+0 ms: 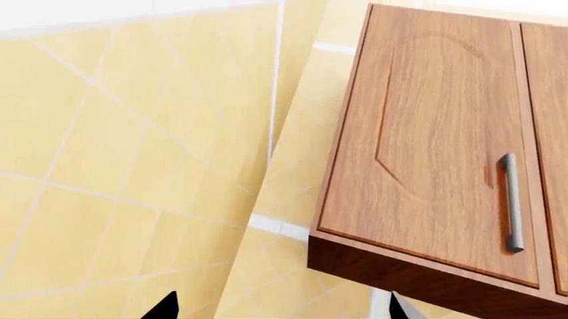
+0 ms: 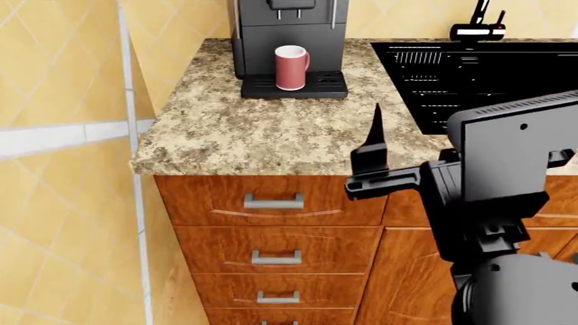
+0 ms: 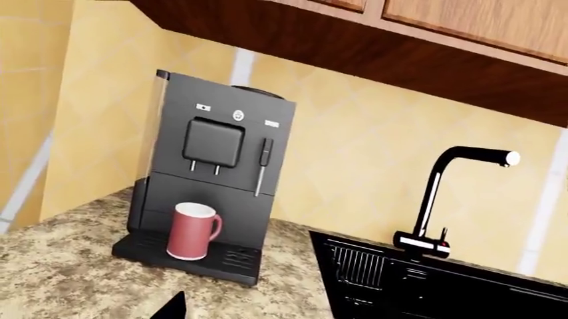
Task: Pick the mug from under the coffee machine dispenser and place it on the counter.
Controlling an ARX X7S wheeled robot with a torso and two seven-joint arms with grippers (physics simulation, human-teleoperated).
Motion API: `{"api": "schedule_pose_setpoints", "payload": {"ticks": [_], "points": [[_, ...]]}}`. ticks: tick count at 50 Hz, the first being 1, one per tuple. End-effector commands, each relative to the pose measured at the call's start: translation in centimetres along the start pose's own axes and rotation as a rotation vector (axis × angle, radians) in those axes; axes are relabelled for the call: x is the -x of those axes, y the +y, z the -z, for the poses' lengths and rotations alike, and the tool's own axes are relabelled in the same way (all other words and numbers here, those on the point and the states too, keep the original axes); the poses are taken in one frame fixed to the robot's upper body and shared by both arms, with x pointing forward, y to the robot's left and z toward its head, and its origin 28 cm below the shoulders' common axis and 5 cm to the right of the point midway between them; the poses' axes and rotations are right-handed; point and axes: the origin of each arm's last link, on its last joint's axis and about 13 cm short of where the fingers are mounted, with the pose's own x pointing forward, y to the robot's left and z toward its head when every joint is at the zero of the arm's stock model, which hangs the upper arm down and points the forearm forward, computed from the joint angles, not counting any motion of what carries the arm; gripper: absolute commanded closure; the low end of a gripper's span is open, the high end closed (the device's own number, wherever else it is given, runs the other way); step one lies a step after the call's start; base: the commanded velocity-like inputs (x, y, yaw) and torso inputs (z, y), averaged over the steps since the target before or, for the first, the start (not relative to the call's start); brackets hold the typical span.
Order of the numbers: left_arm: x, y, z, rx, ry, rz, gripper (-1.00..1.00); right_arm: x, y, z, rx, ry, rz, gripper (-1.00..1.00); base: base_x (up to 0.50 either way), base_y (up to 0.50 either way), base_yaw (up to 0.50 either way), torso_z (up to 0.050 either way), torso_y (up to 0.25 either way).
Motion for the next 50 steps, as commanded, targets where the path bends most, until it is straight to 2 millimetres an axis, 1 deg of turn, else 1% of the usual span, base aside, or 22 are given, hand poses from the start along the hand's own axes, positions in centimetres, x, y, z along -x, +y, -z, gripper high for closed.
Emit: {"api": "schedule_pose_setpoints", "payload": {"ticks": [1,10,16,19,27,41,50], "points": [[0.0,0.1,-0.1,0.003,-0.001,-0.004,-1.0,0.4,-0.1,-1.2,0.129,0.019,-0.026,-1.0,0.0,0.0,0.0,0.0,0.0],[0.0,0.1,-0.1,0.003,-0.002,-0.006,-1.0,0.0,0.0,-1.4,0.198,0.057,-0.005,-1.0,0.0,0.0,0.0,0.0,0.0],[0.0,0.1,-0.1,0.003,-0.003,-0.008,-1.0,-0.5,0.1,-0.8,0.202,0.078,0.011,-1.0,0.0,0.0,0.0,0.0,0.0],[0.0,0.1,-0.1,0.003,-0.003,-0.009,-1.0,-0.9,0.3,-0.8,0.203,0.083,0.014,-1.0,0.0,0.0,0.0,0.0,0.0],[0.0,0.2,-0.1,0.003,-0.003,-0.012,-1.0,-2.0,1.5,-1.3,0.157,0.064,-0.016,-1.0,0.0,0.0,0.0,0.0,0.0],[0.0,0.3,0.0,0.002,-0.002,-0.014,-1.0,-3.7,3.2,0.1,0.057,0.103,-0.034,-1.0,0.0,0.0,0.0,0.0,0.0],[0.0,0.3,0.0,0.003,-0.004,-0.019,-1.0,-4.0,4.3,1.0,0.071,0.13,-0.06,-1.0,0.0,0.0,0.0,0.0,0.0]]}}
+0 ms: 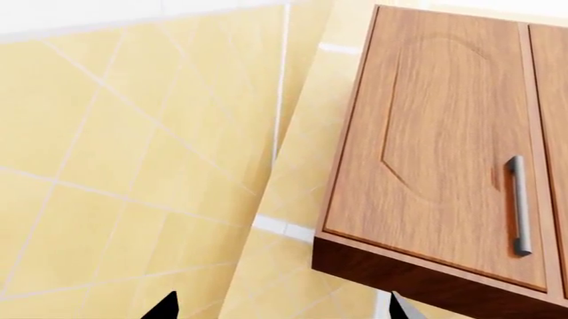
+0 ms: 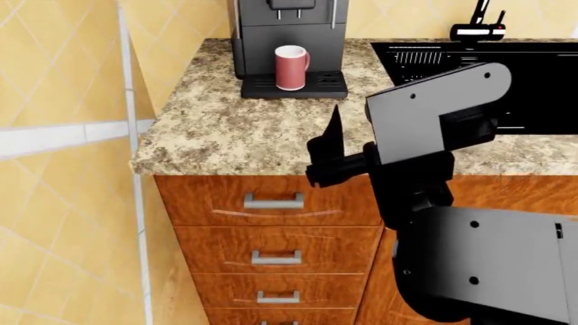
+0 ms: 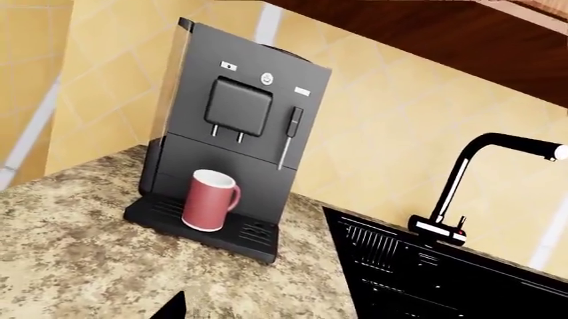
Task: Pick the mug from under the coffee machine dispenser and place it on the counter.
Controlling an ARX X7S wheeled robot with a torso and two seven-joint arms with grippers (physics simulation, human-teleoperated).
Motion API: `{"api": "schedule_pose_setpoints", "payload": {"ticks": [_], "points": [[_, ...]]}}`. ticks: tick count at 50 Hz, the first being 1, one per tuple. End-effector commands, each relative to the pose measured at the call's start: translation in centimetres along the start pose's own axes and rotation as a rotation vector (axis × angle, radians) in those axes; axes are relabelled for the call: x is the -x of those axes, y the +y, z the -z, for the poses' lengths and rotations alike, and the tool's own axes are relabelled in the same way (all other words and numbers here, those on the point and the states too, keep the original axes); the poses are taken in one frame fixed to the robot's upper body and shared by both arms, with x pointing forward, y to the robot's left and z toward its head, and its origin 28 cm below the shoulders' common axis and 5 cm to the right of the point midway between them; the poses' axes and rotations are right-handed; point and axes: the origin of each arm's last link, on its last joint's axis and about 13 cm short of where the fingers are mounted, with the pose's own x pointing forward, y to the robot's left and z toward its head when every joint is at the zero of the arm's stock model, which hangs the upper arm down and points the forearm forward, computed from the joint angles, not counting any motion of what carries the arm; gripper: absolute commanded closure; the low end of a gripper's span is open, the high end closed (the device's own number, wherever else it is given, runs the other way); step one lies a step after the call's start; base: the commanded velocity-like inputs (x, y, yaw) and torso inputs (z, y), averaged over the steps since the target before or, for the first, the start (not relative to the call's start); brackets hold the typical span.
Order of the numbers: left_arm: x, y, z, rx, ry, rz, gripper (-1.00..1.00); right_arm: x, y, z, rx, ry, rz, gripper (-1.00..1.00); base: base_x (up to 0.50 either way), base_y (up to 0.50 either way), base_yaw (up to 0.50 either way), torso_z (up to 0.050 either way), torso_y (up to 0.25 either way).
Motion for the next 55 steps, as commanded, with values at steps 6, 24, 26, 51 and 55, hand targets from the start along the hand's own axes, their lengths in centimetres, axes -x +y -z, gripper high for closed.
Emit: {"api": "schedule_pose_setpoints", "payload": {"ticks": [6,24,26,51,55], "points": [[0.01,0.08,0.01,0.0,-0.002,-0.005,-1.0,-0.93,1.65,1.1,-0.02,0.035,-0.037,-1.0,0.0,0.0,0.0,0.0,0.0],[-0.01,0.15,0.15,0.0,-0.001,-0.008,-1.0,-0.91,1.88,1.02,-0.143,0.022,-0.093,-1.0,0.1,0.0,0.0,0.0,0.0],[-0.01,0.16,0.15,0.0,-0.001,-0.009,-1.0,-0.89,1.87,1.02,-0.149,0.021,-0.093,-1.0,0.36,0.0,0.0,0.0,0.0],[0.0,0.27,0.15,0.0,0.001,-0.015,-1.0,-0.76,1.87,1.42,-0.156,0.033,-0.093,-1.0,0.36,0.0,0.0,0.0,0.0],[-0.03,0.26,0.15,0.0,0.001,-0.015,-1.0,-0.71,1.92,1.4,-0.155,0.034,-0.097,-1.0,0.36,0.0,0.0,0.0,0.0]]}}
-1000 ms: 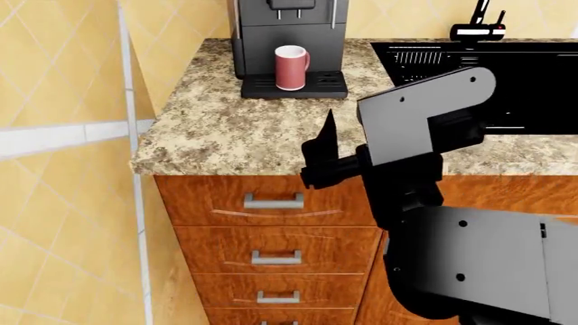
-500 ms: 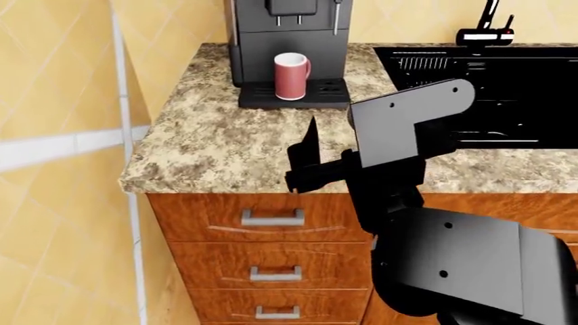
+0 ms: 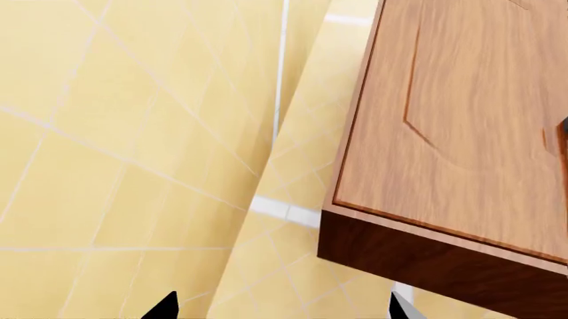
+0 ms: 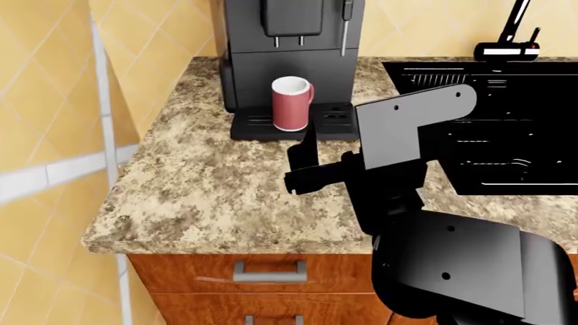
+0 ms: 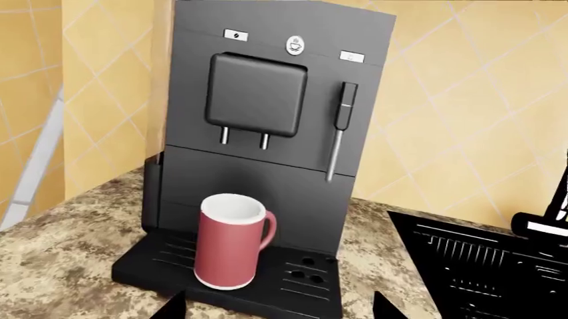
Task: Pick the mug from under the coffee machine dispenser and place it on the counter.
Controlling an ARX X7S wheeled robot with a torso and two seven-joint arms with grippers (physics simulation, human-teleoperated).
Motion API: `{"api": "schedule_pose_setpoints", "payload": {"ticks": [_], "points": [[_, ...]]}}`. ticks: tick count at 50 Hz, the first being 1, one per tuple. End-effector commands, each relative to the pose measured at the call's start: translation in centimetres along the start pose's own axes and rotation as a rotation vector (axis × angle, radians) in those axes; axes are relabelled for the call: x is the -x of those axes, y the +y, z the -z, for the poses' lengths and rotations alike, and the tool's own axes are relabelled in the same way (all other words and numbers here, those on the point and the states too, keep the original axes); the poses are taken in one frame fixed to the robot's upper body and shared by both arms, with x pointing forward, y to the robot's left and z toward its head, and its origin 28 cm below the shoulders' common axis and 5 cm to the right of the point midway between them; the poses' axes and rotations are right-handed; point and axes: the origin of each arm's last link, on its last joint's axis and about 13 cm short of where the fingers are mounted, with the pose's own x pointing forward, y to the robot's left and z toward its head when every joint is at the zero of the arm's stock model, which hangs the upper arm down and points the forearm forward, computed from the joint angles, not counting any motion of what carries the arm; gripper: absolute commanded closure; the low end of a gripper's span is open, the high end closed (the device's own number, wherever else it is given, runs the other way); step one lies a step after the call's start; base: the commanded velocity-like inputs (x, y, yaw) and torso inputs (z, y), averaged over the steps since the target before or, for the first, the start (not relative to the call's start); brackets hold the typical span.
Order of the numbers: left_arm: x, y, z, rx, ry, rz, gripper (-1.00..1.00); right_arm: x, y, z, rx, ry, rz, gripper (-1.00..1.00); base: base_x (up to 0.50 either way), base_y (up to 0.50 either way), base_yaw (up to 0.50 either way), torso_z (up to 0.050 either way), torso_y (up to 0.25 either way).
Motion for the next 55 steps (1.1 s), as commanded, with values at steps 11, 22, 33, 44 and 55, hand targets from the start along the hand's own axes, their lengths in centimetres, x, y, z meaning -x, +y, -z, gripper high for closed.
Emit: {"api": "schedule_pose_setpoints", "payload": {"ticks": [11,22,33,44,55], "points": [[-0.1,0.0,0.0,0.0,0.0,-0.003,-1.0,0.1,0.1,-0.1,-0.003,0.003,-0.016,-1.0,0.36,0.0,0.0,0.0,0.001],[-0.1,0.0,-0.1,0.0,-0.001,-0.004,-1.0,0.6,0.1,-0.6,-0.019,0.009,-0.027,-1.0,0.08,0.0,0.0,0.0,0.001],[0.0,0.0,0.0,0.0,0.0,-0.005,-1.0,0.7,0.2,-0.9,-0.019,0.005,-0.03,-1.0,0.0,0.0,0.0,0.0,0.0],[0.0,0.1,-0.1,0.003,-0.004,-0.01,-1.0,0.5,1.1,-1.6,-0.056,0.0,-0.077,-1.0,0.0,0.0,0.0,0.0,0.0],[0.0,0.2,-0.2,0.005,-0.006,-0.013,-1.0,-0.2,2.2,-1.5,-0.071,0.038,-0.099,-1.0,0.0,0.0,0.0,0.0,0.0]]}}
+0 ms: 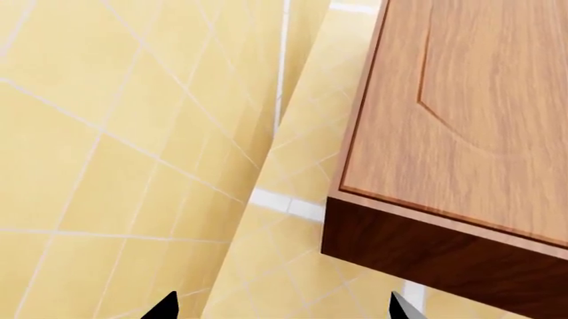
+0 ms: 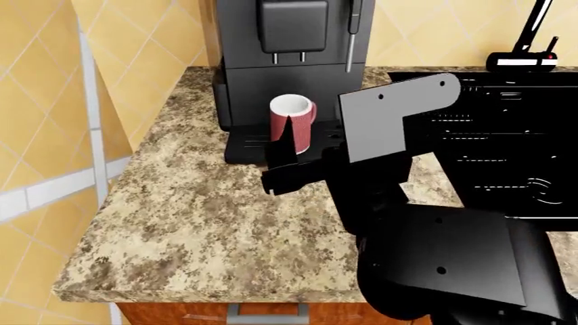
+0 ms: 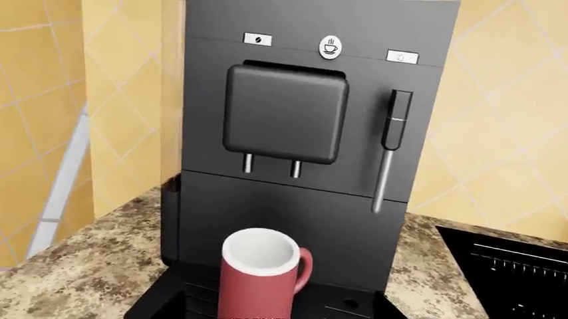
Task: Pick the mug from under the coffee machine dispenser and place it on the counter.
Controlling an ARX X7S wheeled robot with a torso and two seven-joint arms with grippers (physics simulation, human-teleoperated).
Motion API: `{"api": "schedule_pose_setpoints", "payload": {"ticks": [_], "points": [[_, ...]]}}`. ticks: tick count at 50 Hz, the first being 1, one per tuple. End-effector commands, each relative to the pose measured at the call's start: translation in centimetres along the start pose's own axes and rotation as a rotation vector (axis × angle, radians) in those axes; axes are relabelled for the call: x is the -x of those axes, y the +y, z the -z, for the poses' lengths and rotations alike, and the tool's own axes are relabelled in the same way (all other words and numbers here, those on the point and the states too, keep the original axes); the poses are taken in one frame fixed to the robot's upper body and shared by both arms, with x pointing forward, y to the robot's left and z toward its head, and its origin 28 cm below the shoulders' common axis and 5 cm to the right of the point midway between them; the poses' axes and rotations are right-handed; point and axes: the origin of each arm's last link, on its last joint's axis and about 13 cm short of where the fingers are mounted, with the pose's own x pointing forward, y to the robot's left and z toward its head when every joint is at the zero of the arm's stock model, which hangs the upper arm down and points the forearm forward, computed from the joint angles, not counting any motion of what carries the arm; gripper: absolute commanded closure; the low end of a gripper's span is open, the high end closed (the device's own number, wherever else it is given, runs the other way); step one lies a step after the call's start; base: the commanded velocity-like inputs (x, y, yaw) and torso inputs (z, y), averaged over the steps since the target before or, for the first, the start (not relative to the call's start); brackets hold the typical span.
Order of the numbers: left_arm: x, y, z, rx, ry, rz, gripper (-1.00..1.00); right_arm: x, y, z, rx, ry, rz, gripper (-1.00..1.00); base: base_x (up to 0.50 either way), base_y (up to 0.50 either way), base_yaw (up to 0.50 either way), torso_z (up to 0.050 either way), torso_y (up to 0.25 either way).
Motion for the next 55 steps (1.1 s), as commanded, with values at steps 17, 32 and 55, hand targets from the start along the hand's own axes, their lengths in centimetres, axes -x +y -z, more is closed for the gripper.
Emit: {"api": "schedule_pose_setpoints", "payload": {"ticks": [17,32,55], "points": [[0.1,0.0,-0.1,0.003,-0.004,-0.003,-1.0,-2.3,2.2,0.8,-0.045,0.096,0.004,-1.0,0.0,0.0,0.0,0.0,0.0],[0.1,0.1,-0.1,0.003,-0.002,-0.004,-1.0,-3.6,3.0,0.2,-0.069,0.111,0.013,-1.0,0.0,0.0,0.0,0.0,0.0],[0.1,0.1,-0.2,0.008,-0.008,-0.006,-1.0,-5.5,4.0,1.3,-0.096,0.165,0.052,-1.0,0.0,0.0,0.0,0.0,0.0]]}}
